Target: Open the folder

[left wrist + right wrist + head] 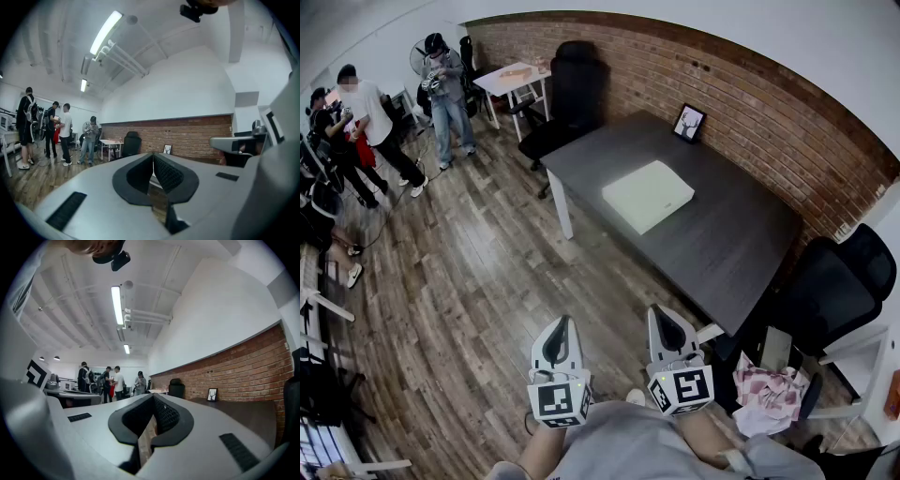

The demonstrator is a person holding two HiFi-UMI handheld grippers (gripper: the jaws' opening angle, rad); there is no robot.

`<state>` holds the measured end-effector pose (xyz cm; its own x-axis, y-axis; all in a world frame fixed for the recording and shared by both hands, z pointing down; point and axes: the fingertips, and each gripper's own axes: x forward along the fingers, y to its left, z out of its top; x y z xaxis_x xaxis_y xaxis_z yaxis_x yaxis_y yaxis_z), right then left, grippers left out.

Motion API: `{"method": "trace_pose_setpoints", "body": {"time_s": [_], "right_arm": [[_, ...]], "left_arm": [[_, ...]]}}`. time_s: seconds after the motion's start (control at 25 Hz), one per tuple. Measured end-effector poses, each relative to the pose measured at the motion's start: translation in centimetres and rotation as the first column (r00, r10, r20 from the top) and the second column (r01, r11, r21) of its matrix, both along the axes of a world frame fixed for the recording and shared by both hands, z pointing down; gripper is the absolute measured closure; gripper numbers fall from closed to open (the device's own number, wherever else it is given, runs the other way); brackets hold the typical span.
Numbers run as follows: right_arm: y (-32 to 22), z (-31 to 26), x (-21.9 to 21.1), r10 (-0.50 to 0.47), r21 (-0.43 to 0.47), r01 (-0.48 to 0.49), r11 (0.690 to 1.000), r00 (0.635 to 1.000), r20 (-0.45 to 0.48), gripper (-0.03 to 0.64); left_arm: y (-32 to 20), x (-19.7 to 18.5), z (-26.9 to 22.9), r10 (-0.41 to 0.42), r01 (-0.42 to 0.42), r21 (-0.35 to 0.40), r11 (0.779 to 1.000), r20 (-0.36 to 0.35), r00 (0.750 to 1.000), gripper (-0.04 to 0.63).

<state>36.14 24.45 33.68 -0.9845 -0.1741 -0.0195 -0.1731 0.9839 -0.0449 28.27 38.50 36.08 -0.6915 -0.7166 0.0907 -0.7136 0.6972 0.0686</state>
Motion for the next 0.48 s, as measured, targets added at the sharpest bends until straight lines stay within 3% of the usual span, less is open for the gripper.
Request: {"method": "trace_pose_setpoints", "body": {"time_s": [0.48], "right_arm": [[0.8, -0.1, -0.3, 0.015, 0.009, -0.015, 1.000, 1.000, 0.004, 0.618]], "left_arm": [[1.2, -0.3, -0.4, -0.005, 0.005, 0.004, 1.000, 0.006, 1.000, 0.591]]}}
